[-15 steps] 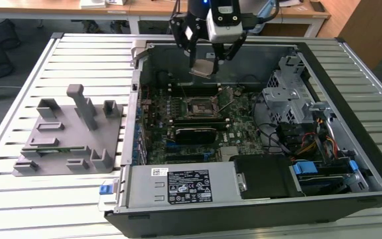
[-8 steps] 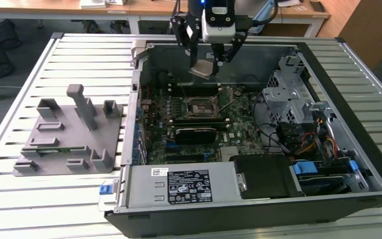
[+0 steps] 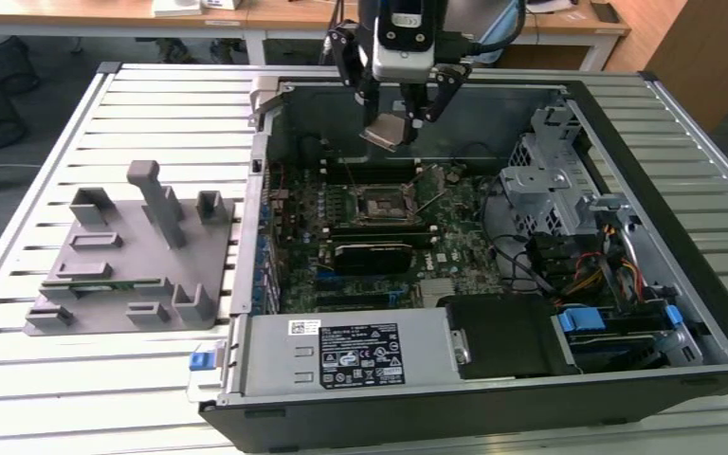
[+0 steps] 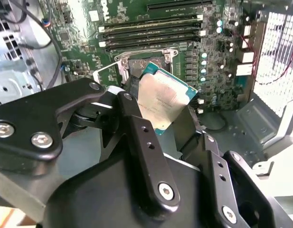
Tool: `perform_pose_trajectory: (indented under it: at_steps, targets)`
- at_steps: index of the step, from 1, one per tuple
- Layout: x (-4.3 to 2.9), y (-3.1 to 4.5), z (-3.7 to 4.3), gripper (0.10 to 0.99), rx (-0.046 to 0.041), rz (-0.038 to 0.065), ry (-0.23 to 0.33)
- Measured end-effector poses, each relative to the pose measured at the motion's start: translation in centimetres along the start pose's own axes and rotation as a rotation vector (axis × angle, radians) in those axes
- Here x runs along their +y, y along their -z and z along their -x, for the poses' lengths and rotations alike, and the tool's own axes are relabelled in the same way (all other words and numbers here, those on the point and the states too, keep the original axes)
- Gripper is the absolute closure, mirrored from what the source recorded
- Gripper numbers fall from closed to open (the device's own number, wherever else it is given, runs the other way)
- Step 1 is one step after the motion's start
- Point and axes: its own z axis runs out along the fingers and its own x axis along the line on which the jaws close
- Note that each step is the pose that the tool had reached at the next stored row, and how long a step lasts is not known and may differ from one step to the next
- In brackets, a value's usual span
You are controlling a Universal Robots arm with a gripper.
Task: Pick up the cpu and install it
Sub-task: 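Place the cpu into insertion slot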
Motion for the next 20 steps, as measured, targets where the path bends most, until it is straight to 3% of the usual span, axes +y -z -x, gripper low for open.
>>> perform_pose_trajectory:
  at_steps: [7, 20]
  targets:
    - [0.06, -0.04, -0.04, 0.557, -0.0049, -0.001, -0.092]
    - [0.05, -0.23, -0.04, 0.557, -0.0147, -0.001, -0.324]
